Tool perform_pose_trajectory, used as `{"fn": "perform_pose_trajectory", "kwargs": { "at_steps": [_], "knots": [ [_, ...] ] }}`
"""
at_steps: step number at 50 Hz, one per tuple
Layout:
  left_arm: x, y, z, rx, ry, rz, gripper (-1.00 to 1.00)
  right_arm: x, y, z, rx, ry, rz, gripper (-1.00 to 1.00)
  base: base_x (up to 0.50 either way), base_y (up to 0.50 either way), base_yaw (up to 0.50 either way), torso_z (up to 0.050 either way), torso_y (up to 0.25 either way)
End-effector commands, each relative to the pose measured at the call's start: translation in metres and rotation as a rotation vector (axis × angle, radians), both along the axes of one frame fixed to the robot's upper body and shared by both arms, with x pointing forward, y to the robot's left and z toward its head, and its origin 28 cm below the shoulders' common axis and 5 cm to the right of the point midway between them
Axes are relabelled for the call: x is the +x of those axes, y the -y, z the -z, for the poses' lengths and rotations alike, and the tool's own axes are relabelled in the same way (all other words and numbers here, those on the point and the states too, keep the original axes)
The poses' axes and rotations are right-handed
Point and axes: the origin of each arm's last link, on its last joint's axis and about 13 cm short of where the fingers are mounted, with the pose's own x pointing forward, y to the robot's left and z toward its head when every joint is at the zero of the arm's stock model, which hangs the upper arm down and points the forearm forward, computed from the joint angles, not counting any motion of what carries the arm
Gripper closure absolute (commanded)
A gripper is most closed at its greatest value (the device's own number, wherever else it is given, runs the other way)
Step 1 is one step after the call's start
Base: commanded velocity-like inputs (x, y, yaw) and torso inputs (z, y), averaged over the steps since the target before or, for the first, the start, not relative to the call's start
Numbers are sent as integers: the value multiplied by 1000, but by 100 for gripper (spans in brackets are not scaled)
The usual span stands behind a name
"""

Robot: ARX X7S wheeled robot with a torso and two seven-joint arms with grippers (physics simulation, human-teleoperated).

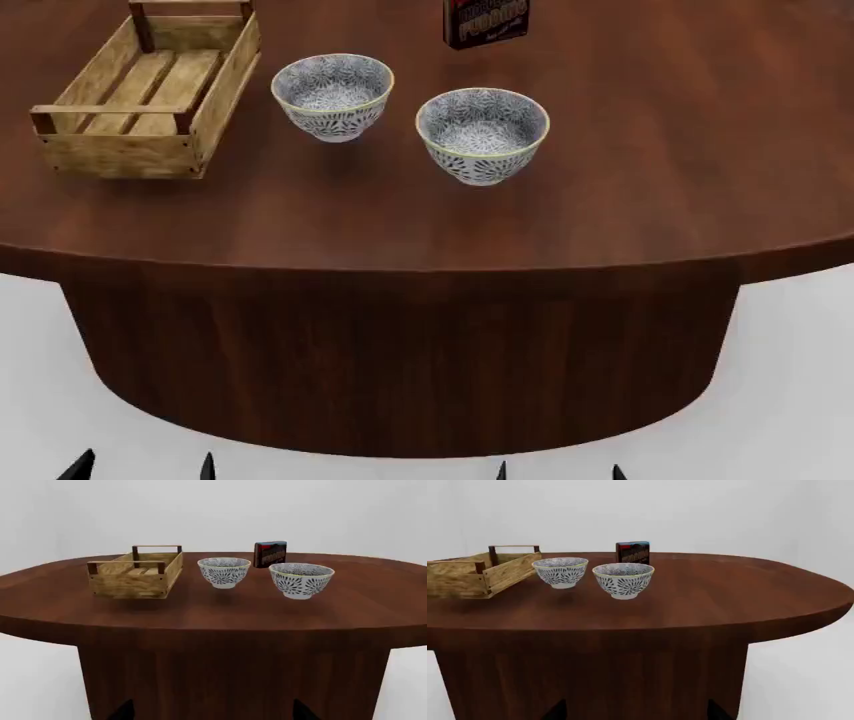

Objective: Stack the left bowl on the right bowl and place them in the tray.

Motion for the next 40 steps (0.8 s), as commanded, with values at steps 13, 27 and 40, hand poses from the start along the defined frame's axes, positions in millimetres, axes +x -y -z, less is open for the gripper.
{"fn": "perform_pose_trajectory", "kwargs": {
  "at_steps": [13,27,40],
  "knots": [
    [-2,-1,-3,-22,9,1,-100,-2,-4,-1,-6,-5,-24,-100,0,0,0,0,0],
    [11,-4,-48,-53,121,6,-100,3,4,-37,-32,87,-14,-100,0,0,0,0,0],
    [25,-8,-154,-26,300,52,-100,17,19,-136,-145,272,8,-100,0,0,0,0,0]
  ]
}}
